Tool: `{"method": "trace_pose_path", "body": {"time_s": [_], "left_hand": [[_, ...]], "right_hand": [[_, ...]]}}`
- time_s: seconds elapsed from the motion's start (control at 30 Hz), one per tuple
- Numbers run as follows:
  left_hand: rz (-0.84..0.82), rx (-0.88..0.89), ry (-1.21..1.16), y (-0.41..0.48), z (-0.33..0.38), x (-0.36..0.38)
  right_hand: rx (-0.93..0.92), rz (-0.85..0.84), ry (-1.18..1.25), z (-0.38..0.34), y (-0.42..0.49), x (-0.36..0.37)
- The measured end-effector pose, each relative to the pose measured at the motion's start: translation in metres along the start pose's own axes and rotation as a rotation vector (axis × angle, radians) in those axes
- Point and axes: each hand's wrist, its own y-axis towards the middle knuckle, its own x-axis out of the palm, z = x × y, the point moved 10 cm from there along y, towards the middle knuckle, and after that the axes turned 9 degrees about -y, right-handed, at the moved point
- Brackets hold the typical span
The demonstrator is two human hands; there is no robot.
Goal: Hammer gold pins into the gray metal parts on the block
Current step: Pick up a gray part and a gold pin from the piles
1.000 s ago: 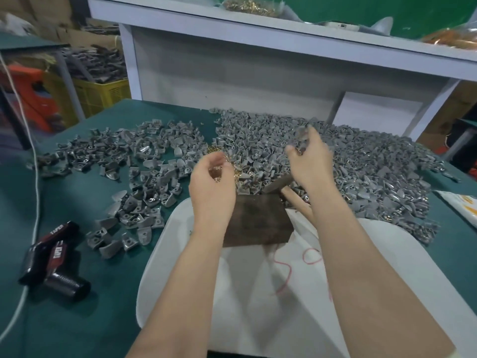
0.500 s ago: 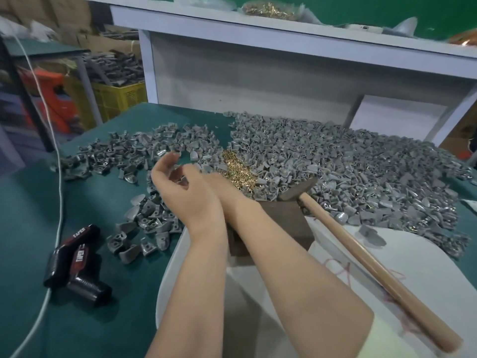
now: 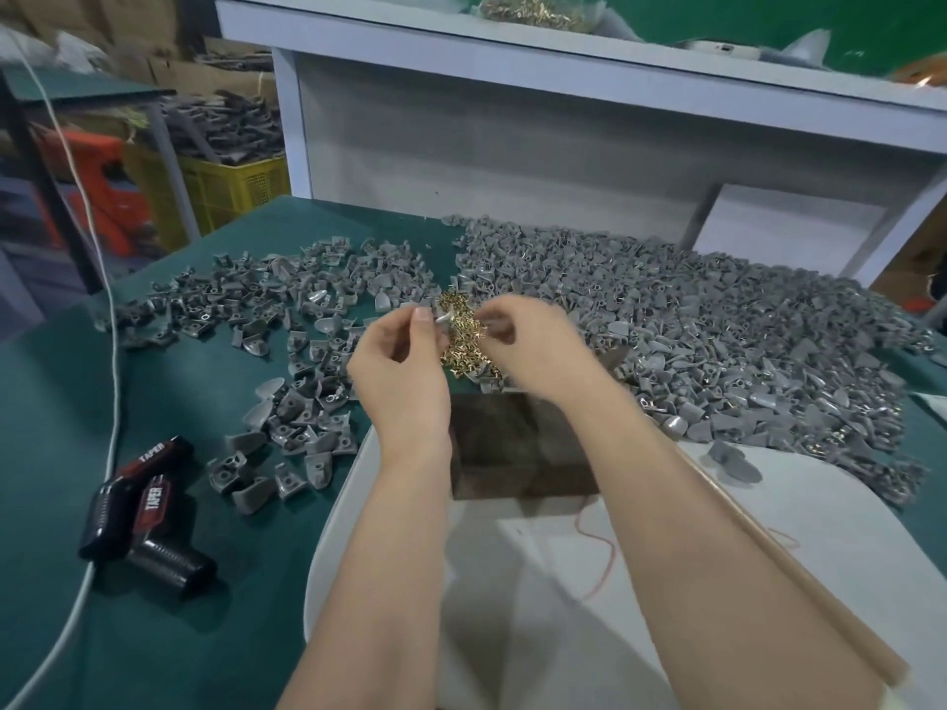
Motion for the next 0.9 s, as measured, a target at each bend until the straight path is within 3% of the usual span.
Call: {"method": "trace_pose_path", "body": {"time_s": [0.1, 0.2, 0.33, 0.47, 0.57, 0.67, 0.9], "left_hand": [[0.054, -0.012, -0.085, 0.001, -0.002, -0.005], [0.072, -0.021, -0.144, 0.001, -0.004, -0.006], [0.076, -0.05, -0.131, 0.0, -0.009, -0.007], [0.061, -0.052, -0.113, -0.002, -0.009, -0.005], [0.025, -0.035, -0.079, -0.003, -0.007, -0.001], [-0.09, 0.007, 0.05, -0.006, -0.004, 0.012], [-0.644, 0.154, 0.69, -0.048, -0.022, 0.072]], "right_hand": [[0.064, -0.13, -0.341, 0.006, 0.022, 0.042], [0.137, -0.21, -0.515, 0.01, 0.041, 0.066], [0.191, -0.312, -0.593, 0.014, 0.053, 0.08], [0.159, -0.257, -0.608, 0.012, 0.055, 0.078], [0.145, -0.101, -0.412, 0.009, 0.049, 0.058], [0.185, 0.093, 0.063, 0.018, 0.032, 0.017], [0.225, 0.243, 0.536, 0.07, -0.05, -0.047]]}}
